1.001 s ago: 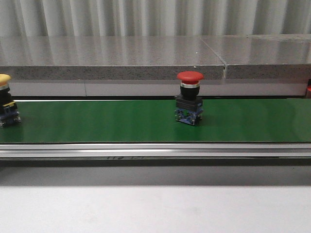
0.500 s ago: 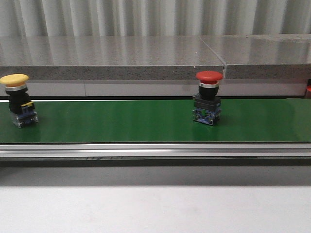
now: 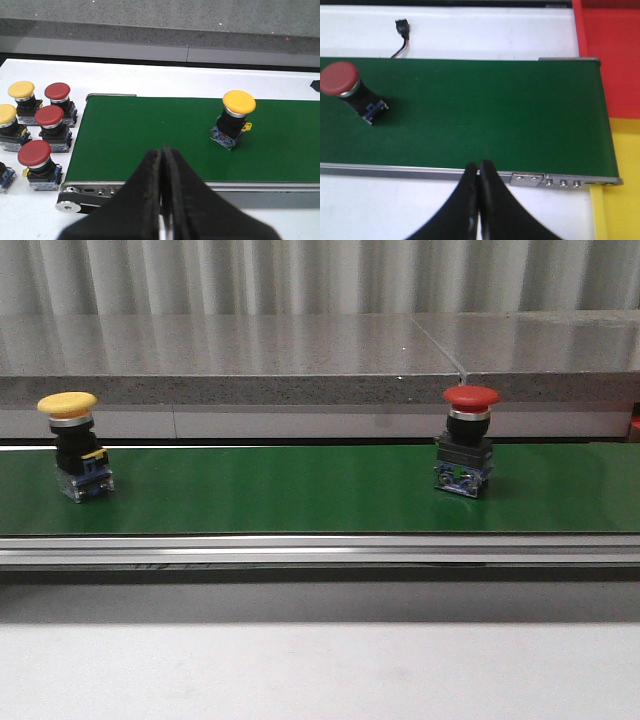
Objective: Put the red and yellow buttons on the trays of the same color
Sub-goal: 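Move the right gripper over the red button arriving on the belt, then grasp the red button off the belt with the right gripper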
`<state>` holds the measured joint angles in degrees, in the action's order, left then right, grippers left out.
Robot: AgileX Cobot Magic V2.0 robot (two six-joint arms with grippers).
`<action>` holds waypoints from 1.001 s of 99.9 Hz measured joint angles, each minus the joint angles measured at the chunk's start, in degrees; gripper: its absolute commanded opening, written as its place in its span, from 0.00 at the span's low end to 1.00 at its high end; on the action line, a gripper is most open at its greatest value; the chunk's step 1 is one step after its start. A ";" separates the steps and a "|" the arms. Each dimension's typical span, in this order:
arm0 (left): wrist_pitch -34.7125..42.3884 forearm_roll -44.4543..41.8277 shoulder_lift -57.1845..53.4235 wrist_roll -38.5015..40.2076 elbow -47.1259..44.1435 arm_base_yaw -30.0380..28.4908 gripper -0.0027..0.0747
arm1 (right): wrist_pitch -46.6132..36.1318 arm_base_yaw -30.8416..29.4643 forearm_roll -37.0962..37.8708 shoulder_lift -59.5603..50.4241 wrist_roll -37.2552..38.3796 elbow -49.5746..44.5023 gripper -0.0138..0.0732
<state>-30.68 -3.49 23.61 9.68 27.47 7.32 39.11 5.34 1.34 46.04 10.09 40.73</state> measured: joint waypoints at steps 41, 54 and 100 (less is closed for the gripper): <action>0.00 -0.10 0.00 -0.09 0.00 0.00 0.01 | 2.13 0.00 -2.19 3.28 0.00 0.00 0.89; 0.00 -0.10 0.00 -0.09 0.00 0.00 0.01 | 2.27 0.00 -3.48 4.54 -1.14 0.44 0.89; 0.00 -0.10 0.00 -0.09 0.00 0.00 0.01 | 3.52 0.00 -11.10 23.74 -13.37 10.84 0.89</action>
<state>-30.68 -3.59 23.61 9.59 27.47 7.32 42.63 5.34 -9.76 69.78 -3.28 51.57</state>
